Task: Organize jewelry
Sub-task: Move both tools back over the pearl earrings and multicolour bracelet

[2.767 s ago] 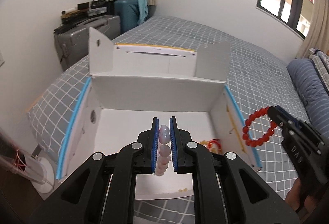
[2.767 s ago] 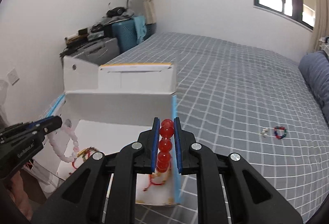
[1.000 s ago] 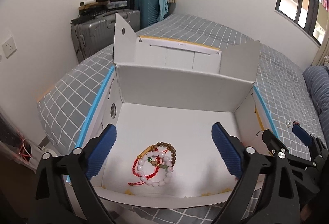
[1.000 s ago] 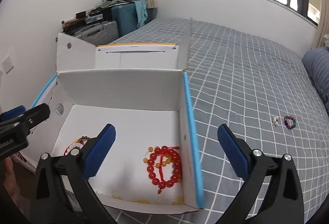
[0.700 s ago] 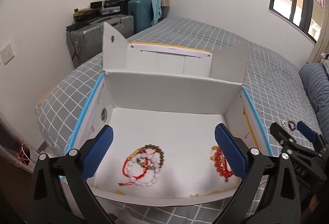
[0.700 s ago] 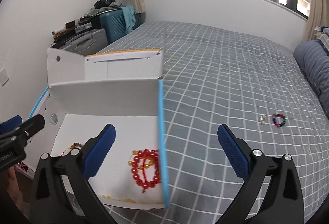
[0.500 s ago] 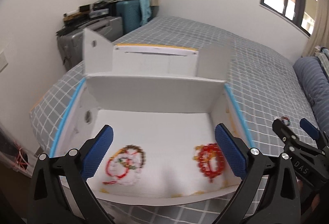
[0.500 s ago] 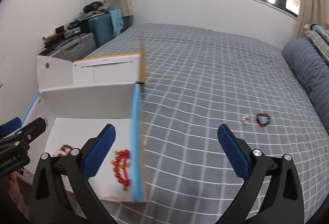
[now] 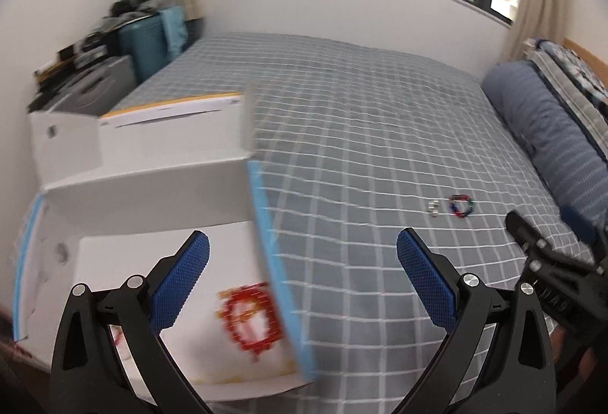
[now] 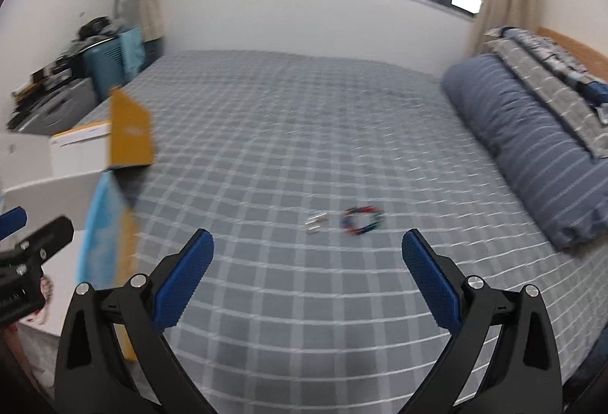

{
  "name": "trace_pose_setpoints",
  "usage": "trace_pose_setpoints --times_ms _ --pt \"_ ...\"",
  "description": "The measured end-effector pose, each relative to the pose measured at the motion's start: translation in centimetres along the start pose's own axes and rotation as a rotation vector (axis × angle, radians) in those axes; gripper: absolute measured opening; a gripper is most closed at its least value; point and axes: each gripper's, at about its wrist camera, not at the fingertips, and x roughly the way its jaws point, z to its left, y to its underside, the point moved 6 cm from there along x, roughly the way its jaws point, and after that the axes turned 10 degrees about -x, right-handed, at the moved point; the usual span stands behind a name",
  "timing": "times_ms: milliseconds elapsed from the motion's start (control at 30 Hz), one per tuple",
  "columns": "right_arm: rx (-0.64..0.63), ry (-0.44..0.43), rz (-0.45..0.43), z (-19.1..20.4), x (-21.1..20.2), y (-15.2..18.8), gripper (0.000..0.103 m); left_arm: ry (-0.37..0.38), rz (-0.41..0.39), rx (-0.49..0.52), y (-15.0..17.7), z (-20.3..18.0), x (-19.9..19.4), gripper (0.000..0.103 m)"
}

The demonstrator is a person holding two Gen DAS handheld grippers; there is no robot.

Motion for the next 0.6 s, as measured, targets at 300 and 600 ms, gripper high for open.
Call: trace_pose_setpoints --times_ms 300,600 --pt "0.091 0.035 0.053 -8.8 5.8 -0.6 0.095 0.099 0.084 0.064 0.1 -9.9 6.9 0.097" --pt "0.114 -0.018 0.205 -12.2 16.8 0.4 0.089 0.119 0.198 0.115 0.5 -16.0 17.7 0.097"
